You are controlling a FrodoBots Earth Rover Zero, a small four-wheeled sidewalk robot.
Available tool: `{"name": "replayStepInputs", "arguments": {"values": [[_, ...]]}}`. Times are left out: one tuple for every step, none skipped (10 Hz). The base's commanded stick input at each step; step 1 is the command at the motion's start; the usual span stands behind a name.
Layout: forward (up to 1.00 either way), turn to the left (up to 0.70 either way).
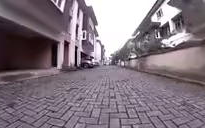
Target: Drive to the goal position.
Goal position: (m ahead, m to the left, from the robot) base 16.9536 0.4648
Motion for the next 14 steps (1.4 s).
{"name": "replayStepInputs", "arguments": {"values": [[0.50,0.00],[0.50,0.00],[0.50,0.00],[0.50,0.00],[0.50,0.00],[0.50,0.00],[0.50,0.00],[0.50,0.00],[0.50,0.00],[0.50,0.00],[0.50,0.00],[0.50,0.00],[0.50,0.00],[0.50,0.00]]}}
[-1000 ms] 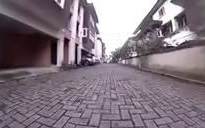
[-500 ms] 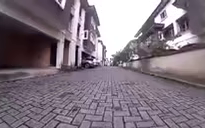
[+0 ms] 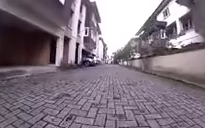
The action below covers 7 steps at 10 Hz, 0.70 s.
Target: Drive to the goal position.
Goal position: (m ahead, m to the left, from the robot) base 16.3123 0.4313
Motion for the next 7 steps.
{"name": "replayStepInputs", "arguments": {"values": [[0.50,0.00],[0.50,0.00],[0.50,0.00],[0.50,0.00],[0.50,0.00],[0.50,0.00],[0.50,0.00]]}}
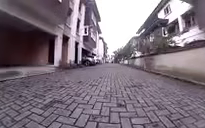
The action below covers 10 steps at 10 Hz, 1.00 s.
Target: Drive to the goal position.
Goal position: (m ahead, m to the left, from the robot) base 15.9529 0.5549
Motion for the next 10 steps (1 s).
{"name": "replayStepInputs", "arguments": {"values": [[0.50,0.00],[0.50,0.00],[0.50,0.00],[0.50,0.00],[0.50,0.00],[0.50,0.00],[0.50,0.00],[0.50,0.00],[0.50,0.00],[0.50,0.00]]}}
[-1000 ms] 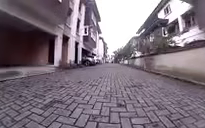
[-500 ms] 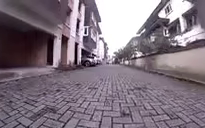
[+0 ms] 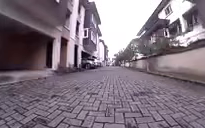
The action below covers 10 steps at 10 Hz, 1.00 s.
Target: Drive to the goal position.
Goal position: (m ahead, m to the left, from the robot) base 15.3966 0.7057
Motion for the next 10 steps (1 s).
{"name": "replayStepInputs", "arguments": {"values": [[0.50,0.00],[0.50,0.00],[0.50,0.00],[0.50,0.00],[0.50,0.00],[0.50,0.00],[0.50,0.00],[0.50,0.00],[0.50,0.00],[0.50,0.00]]}}
